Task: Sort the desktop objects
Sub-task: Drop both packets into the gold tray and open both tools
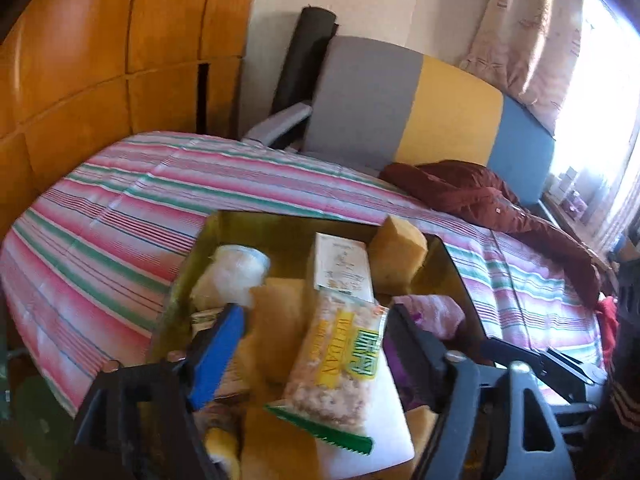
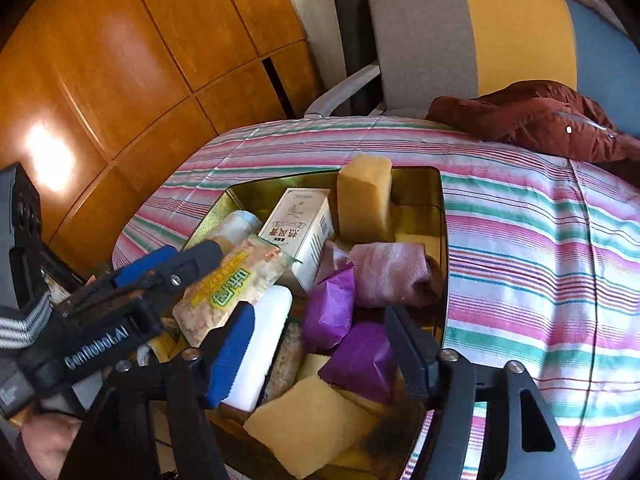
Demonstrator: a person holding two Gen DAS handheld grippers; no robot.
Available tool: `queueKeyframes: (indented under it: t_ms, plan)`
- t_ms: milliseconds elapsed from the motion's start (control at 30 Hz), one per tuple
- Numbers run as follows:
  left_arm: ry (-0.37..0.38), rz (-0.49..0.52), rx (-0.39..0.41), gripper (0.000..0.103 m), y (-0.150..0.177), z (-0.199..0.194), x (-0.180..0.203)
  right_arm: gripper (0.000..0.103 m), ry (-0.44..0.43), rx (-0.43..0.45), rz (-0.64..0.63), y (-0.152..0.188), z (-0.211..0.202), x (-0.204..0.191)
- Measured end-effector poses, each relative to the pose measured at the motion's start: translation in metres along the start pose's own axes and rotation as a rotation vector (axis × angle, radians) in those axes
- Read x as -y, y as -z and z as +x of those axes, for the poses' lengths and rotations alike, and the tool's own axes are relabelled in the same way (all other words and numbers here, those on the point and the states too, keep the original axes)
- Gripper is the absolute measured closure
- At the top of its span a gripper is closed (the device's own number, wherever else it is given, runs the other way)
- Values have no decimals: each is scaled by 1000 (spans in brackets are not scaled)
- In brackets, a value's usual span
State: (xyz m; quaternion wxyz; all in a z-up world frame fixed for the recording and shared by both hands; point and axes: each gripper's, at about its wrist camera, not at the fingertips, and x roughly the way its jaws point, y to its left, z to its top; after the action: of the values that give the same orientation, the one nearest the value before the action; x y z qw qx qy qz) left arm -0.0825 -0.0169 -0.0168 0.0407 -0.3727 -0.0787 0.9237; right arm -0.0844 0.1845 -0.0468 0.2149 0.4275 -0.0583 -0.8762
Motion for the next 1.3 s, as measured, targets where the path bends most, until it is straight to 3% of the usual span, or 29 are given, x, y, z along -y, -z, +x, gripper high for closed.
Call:
queueKeyframes:
  t_ms: [267, 733, 1100, 1300]
  plan:
    - [-90, 44, 68, 21, -1, -36, 4, 21, 55, 54, -40, 16, -20, -14]
    - [-233, 61, 114, 21, 8, -74, 16, 19, 77, 83, -48, 40, -36, -26]
    - [-212, 63, 78, 25, 21, -72, 22, 18, 83, 89, -54, 52, -40, -30]
    - [-233, 73, 112, 40, 25, -72, 24, 17, 90, 82, -61, 55, -39, -31]
